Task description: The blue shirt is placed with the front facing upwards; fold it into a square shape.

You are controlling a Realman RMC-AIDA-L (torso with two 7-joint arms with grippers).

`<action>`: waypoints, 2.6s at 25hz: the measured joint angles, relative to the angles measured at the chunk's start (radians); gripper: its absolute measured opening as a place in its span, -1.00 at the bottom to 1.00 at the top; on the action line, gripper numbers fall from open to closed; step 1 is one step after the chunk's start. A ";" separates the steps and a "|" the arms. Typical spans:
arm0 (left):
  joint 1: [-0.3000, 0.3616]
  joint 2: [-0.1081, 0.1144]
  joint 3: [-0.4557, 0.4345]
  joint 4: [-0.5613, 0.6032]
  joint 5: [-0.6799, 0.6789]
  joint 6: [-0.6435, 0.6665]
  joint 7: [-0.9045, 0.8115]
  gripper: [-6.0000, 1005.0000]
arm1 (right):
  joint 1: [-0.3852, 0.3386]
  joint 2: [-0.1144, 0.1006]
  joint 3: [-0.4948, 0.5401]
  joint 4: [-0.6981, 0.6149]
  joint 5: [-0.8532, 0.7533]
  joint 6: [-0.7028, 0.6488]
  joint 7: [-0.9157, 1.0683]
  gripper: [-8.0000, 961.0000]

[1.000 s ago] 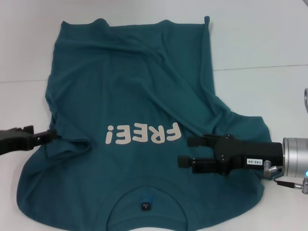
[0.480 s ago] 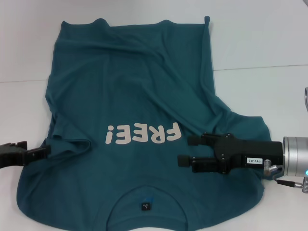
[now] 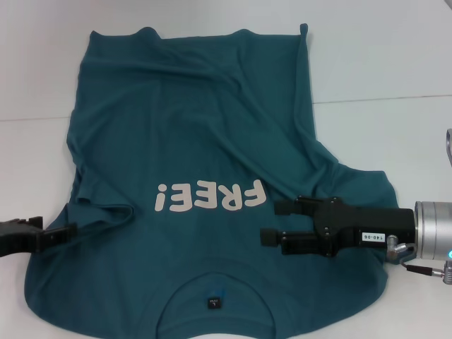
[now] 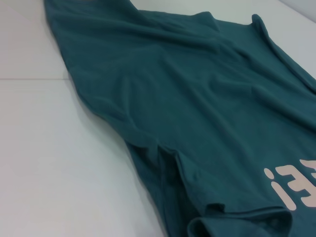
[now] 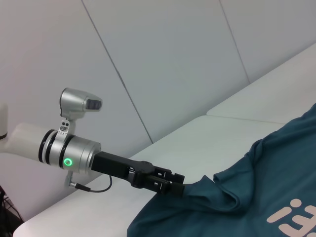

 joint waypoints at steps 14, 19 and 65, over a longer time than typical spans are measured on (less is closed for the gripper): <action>-0.003 0.000 0.002 -0.009 0.027 -0.003 0.017 0.24 | 0.000 0.000 0.002 0.003 0.000 -0.003 -0.005 0.83; -0.005 0.000 0.000 -0.002 0.020 0.001 0.017 -0.16 | 0.000 0.000 0.000 0.003 0.000 0.001 -0.005 0.82; -0.020 0.001 -0.001 0.013 -0.012 0.275 0.055 -0.04 | 0.000 0.000 -0.008 -0.002 -0.002 -0.005 -0.007 0.79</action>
